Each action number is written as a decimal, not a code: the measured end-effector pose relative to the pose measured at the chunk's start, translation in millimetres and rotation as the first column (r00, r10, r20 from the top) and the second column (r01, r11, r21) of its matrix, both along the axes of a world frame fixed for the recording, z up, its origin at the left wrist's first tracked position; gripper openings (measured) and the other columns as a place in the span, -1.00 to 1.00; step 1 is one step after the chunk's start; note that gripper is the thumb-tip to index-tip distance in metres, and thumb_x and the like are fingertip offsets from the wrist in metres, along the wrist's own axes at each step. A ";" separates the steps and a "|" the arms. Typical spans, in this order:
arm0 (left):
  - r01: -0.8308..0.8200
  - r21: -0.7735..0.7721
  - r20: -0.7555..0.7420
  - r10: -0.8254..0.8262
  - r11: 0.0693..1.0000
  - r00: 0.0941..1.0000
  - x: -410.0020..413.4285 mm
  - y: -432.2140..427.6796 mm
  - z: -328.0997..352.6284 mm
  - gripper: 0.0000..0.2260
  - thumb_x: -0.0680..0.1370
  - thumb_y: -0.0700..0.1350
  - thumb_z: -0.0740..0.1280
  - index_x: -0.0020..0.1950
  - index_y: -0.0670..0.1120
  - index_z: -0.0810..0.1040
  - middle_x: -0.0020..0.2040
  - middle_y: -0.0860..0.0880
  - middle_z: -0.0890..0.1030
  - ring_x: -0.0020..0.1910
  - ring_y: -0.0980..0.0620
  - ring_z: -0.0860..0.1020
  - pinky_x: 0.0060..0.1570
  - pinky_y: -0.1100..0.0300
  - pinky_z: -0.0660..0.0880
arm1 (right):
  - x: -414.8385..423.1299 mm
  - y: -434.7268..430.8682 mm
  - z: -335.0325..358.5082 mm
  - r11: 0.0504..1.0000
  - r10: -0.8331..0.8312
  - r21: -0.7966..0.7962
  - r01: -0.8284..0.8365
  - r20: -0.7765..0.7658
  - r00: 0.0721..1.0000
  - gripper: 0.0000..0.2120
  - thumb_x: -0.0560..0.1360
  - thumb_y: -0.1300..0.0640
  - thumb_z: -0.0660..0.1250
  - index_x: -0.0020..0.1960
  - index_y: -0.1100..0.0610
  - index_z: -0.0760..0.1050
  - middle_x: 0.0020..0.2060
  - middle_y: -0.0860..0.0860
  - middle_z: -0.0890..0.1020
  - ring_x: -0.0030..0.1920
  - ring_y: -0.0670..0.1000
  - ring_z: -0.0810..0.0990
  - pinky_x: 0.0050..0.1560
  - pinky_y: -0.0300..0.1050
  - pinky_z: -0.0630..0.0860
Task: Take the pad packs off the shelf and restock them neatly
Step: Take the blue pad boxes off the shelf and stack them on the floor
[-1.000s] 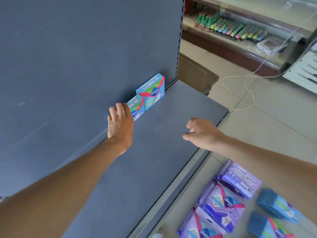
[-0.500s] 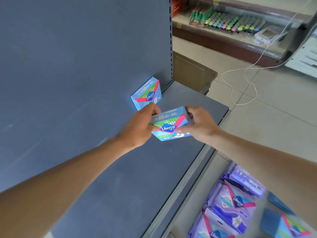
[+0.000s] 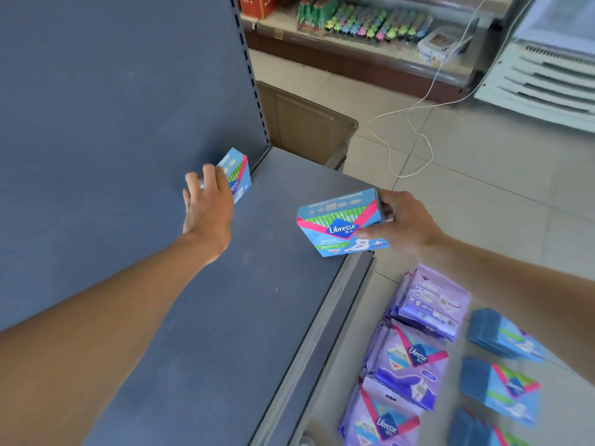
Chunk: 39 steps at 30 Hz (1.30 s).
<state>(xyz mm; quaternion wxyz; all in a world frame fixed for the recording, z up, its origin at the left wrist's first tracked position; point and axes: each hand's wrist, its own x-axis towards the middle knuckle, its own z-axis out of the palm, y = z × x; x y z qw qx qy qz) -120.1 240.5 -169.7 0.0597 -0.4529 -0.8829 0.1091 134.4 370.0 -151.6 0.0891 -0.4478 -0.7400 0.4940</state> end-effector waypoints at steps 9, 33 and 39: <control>-0.435 0.389 0.770 -0.028 0.812 0.638 19.0 0.5 26.6 -0.77 0.45 -0.11 0.43 0.08 -0.10 0.55 -0.02 -0.03 0.61 -0.04 -0.05 0.56 -0.13 0.14 0.45 | -13.8 -20.0 11.4 0.962 0.017 -0.267 -0.059 -0.160 0.987 -0.57 0.25 0.36 0.52 0.10 0.23 0.55 0.01 0.16 0.67 -0.02 0.11 0.65 0.18 0.14 0.55; -0.307 -0.009 0.926 -0.108 0.952 -0.363 419.9 -73.8 11.0 -0.42 0.18 -0.22 0.58 0.17 -0.28 0.54 0.08 -0.21 0.66 0.03 -0.19 0.65 0.02 -0.08 0.61 | 340.0 -161.1 5.0 0.627 -0.679 -0.577 0.523 -0.076 0.730 -0.72 0.52 0.21 0.36 0.18 0.31 0.51 0.04 0.22 0.62 -0.08 0.17 0.58 0.11 0.11 0.52; -0.304 -0.211 0.901 0.064 0.929 -0.429 536.5 -125.2 -40.2 -0.58 0.30 -0.32 0.51 0.14 -0.29 0.56 0.01 -0.21 0.67 -0.21 -0.08 0.68 -0.34 0.20 0.59 | 451.9 -225.9 -31.6 0.531 -0.709 -0.618 0.579 0.050 0.703 -0.78 0.51 0.21 0.36 0.11 0.29 0.55 0.02 0.18 0.67 -0.15 0.11 0.65 -0.02 0.00 0.58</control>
